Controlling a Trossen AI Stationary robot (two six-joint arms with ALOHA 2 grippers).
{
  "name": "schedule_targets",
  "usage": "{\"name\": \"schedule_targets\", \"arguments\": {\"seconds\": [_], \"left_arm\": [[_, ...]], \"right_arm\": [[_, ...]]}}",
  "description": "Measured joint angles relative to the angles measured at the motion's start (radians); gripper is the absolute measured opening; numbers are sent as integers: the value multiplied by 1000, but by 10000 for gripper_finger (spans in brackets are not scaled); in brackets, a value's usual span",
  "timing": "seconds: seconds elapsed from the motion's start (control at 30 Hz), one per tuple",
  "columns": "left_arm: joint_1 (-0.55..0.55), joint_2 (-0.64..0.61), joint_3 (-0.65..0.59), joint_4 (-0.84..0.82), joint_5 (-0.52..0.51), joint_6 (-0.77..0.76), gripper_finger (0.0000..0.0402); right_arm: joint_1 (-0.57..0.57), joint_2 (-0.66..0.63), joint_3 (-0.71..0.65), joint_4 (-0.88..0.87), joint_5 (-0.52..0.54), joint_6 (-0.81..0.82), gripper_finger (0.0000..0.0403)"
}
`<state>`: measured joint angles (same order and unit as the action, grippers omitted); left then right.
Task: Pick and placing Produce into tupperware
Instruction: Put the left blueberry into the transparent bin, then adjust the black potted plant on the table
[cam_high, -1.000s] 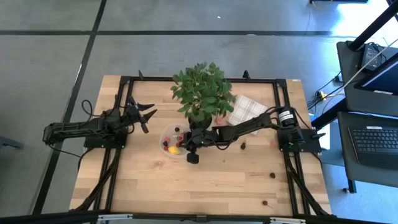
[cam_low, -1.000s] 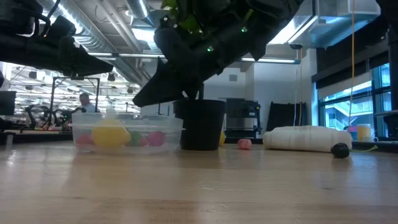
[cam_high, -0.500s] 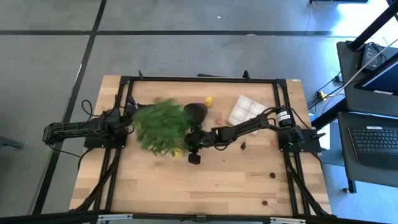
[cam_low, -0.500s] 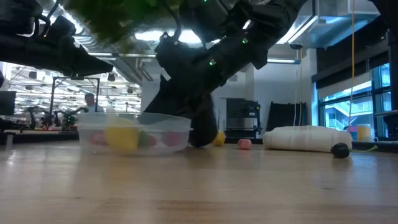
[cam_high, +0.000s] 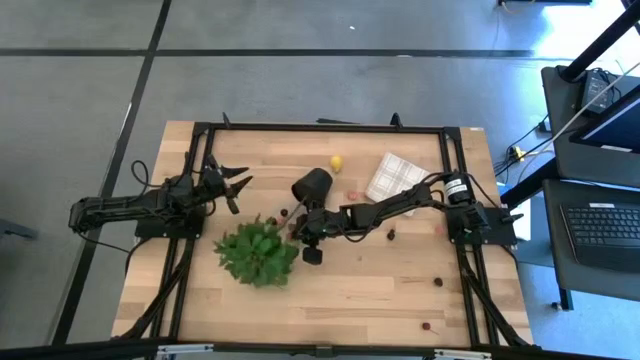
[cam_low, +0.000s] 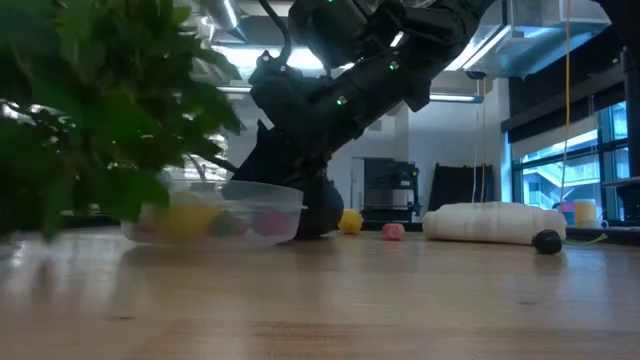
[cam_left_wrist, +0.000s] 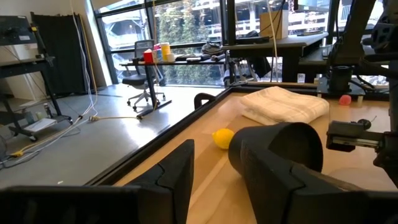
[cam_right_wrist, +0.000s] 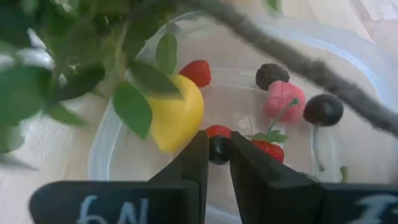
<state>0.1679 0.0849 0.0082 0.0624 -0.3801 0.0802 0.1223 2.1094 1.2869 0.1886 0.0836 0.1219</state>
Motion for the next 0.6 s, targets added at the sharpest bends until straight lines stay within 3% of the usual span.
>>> {"name": "schedule_targets", "arguments": {"seconds": [0.4, 0.6], "left_arm": [[0, 0, 0, 0, 0, 0, 126], [0, 0, 0, 0, 0, 0, 126]], "right_arm": [[0, -2, 1, 2, 1, 5, 59], [0, -2, 1, 2, 1, 7, 107]]}}
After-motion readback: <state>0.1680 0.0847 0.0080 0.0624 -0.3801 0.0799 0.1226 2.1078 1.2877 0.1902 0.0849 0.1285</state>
